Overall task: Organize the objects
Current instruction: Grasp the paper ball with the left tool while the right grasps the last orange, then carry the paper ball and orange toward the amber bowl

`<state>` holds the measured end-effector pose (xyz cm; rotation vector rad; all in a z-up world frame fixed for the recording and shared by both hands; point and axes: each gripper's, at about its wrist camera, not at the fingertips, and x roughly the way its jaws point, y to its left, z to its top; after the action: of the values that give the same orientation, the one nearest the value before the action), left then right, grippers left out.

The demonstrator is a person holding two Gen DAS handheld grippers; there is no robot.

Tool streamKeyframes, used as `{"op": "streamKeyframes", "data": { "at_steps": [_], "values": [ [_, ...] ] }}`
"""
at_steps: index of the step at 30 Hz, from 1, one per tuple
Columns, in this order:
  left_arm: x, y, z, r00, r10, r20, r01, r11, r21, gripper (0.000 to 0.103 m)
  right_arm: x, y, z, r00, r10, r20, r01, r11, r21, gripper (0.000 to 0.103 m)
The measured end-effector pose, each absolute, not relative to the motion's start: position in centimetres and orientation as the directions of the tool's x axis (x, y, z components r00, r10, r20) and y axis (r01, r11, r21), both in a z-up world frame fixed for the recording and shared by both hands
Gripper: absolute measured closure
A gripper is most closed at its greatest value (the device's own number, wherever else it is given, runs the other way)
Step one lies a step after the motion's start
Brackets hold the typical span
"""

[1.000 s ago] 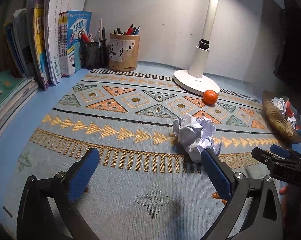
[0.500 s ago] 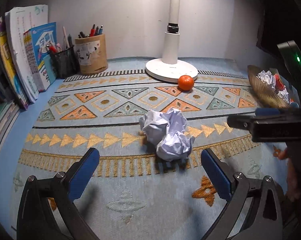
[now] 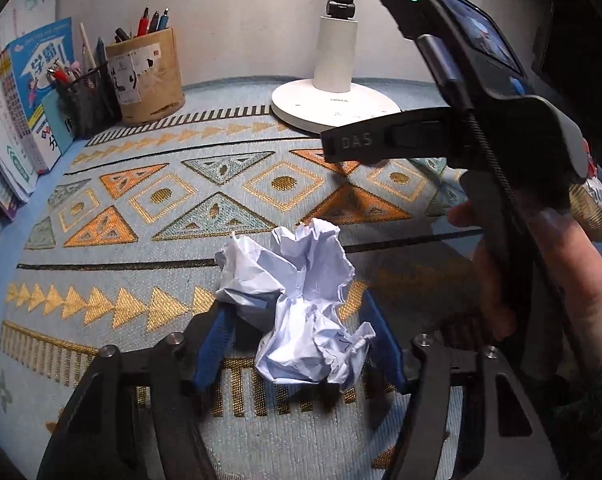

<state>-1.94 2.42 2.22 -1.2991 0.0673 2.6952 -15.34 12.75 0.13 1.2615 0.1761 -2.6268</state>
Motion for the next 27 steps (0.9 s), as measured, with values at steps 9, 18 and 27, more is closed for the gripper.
{"op": "streamKeyframes", "data": {
  "at_steps": [9,18,27],
  "values": [
    [-1.6,2.6,2.4,-0.637,0.107,-0.763,-0.153,-0.988,-0.011,0.059,-15.4,14.4,0.0,-0.601,-0.225,-0.767,0.257,-0.963,0.081,0.067],
    [-0.6,1.6,3.4,-0.689,0.158,-0.708,-0.158,-0.985,-0.067,0.059,-9.9,17.2,1.3,-0.612,-0.281,-0.739,0.252,-0.955,0.154,0.067],
    [-0.4,1.1,3.8,-0.710,0.161,-0.686,-0.144,-0.986,-0.083,0.059,0.3,22.9,1.0,-0.591,-0.295,-0.751,0.269,-0.950,0.161,0.067]
  ]
}}
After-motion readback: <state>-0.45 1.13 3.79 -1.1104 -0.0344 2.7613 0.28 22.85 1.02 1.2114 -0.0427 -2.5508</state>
